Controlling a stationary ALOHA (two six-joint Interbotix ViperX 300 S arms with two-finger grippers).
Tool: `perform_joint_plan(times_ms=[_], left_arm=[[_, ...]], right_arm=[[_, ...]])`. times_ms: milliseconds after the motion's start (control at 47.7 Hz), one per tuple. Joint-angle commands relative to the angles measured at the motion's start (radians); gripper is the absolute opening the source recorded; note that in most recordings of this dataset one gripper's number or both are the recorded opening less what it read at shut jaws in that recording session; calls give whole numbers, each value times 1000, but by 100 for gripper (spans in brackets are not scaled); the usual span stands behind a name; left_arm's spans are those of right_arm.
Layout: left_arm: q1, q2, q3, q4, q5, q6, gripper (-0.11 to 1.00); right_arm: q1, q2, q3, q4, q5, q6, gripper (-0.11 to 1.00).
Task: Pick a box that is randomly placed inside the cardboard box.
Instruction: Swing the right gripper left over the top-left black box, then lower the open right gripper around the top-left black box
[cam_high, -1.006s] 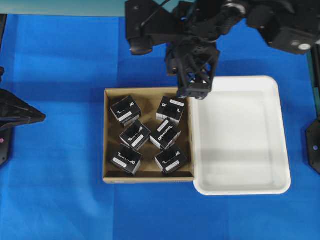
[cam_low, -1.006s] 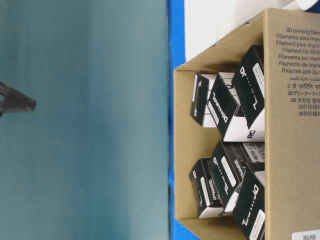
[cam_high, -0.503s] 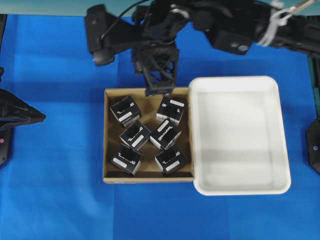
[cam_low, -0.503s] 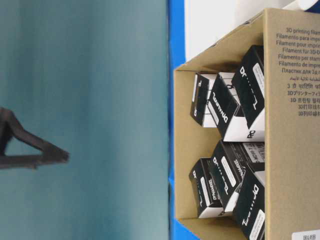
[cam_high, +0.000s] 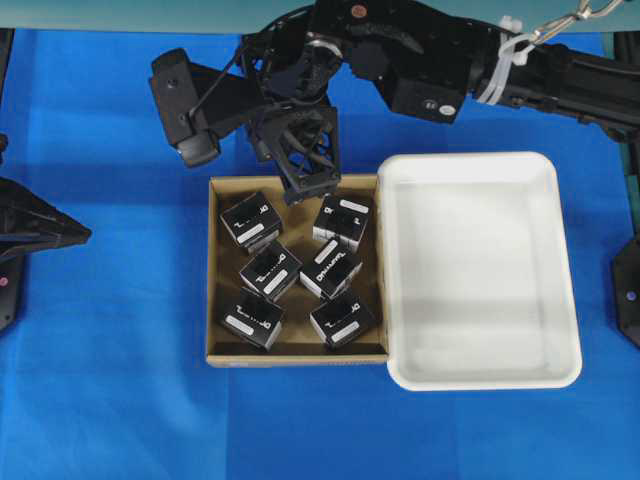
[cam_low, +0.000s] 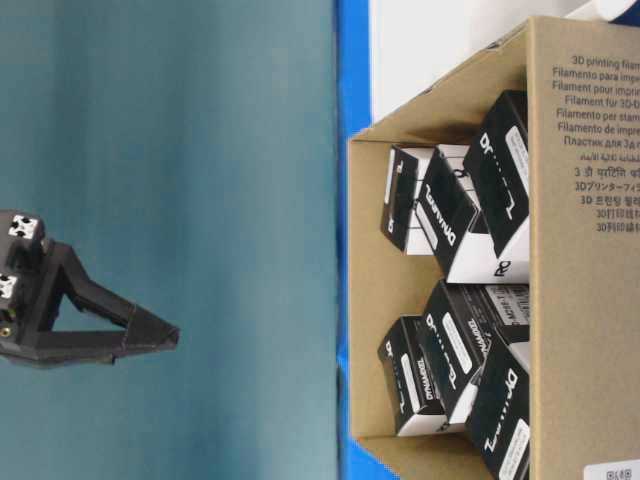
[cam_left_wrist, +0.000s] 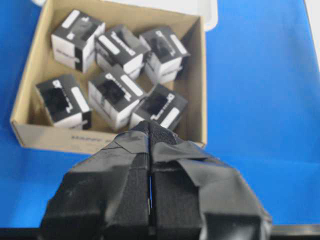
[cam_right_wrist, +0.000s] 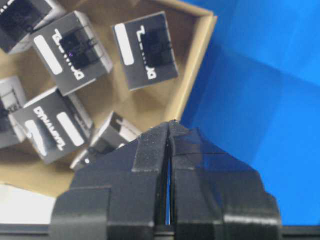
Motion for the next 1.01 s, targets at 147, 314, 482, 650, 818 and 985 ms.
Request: perform_joint_plan(times_ms=[147, 314, 482, 650, 818, 985], left_arm=[[2, 6, -31, 2, -9, -9, -7], [3, 14, -29, 3, -11, -9, -7], [-3, 15, -29, 2, -11, -12, -7], [-9, 15, -31, 2, -11, -34, -7], [-26, 23, -28, 2, -11, -69, -7], [-28, 37, -26, 3, -12, -71, -7]], right_arm=[[15, 20, -3, 0, -32, -75, 7], [23, 37, -2, 0, -60, -97, 12], [32, 60, -3, -12, -87, -124, 34], [49, 87, 6, -34, -129, -114, 81], [57, 103, 14, -34, -150, -98, 99], [57, 121, 44, -35, -156, -97, 98]])
